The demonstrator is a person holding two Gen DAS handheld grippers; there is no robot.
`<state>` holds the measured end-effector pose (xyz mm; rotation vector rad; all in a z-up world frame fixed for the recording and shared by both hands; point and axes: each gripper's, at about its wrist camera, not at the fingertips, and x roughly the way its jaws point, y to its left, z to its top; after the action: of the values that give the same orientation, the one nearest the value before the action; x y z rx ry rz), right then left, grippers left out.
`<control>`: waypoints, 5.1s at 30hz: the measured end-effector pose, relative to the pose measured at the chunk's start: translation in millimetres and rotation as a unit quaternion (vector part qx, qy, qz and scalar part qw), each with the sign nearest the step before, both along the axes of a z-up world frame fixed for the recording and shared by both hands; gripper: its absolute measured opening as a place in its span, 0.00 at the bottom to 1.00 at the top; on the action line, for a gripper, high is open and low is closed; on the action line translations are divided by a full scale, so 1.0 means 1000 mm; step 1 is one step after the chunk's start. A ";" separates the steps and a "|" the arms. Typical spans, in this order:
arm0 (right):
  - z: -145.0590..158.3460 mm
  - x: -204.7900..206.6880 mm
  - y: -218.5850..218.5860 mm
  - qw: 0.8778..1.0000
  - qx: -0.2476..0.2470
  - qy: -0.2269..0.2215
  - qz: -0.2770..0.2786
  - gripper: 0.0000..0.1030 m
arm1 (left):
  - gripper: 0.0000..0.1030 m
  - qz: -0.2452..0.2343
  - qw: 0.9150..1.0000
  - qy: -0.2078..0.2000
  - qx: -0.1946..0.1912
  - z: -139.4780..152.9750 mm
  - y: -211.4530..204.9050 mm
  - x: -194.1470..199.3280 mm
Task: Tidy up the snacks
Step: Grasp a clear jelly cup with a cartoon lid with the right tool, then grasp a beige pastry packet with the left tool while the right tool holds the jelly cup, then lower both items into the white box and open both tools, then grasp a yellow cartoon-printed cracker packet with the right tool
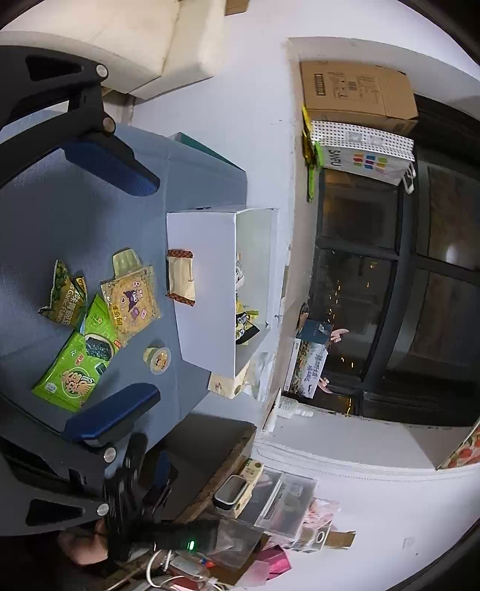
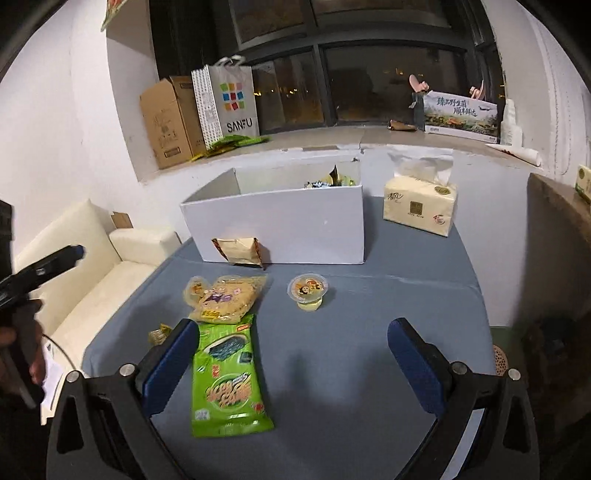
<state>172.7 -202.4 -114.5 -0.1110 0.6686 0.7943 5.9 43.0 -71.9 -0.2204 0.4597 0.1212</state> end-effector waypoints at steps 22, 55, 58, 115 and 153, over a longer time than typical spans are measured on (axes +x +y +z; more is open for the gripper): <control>-0.074 0.098 0.103 0.991 -0.125 0.042 0.018 0.50 | 1.00 0.006 0.999 0.043 -0.013 -0.028 0.004 0.007; 0.006 0.023 -0.027 0.997 0.046 -0.005 -0.057 0.50 | 1.00 0.190 0.954 0.211 -0.101 -0.100 0.017 0.228; 0.006 0.021 -0.026 0.997 0.047 -0.005 -0.053 0.50 | 1.00 0.194 0.949 0.217 -0.121 -0.109 0.026 0.235; 0.076 0.250 0.173 0.998 0.011 0.053 -0.028 1.00 | 1.00 -0.003 0.989 0.147 0.007 0.014 0.132 0.295; 0.012 -0.019 0.053 0.994 -0.016 -0.015 0.105 1.00 | 1.00 -0.015 0.999 0.006 -0.031 0.007 0.022 -0.002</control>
<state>153.3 -149.6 -102.3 -0.2238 0.6479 0.9825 3.7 64.9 -65.3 -0.2746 0.4784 0.0794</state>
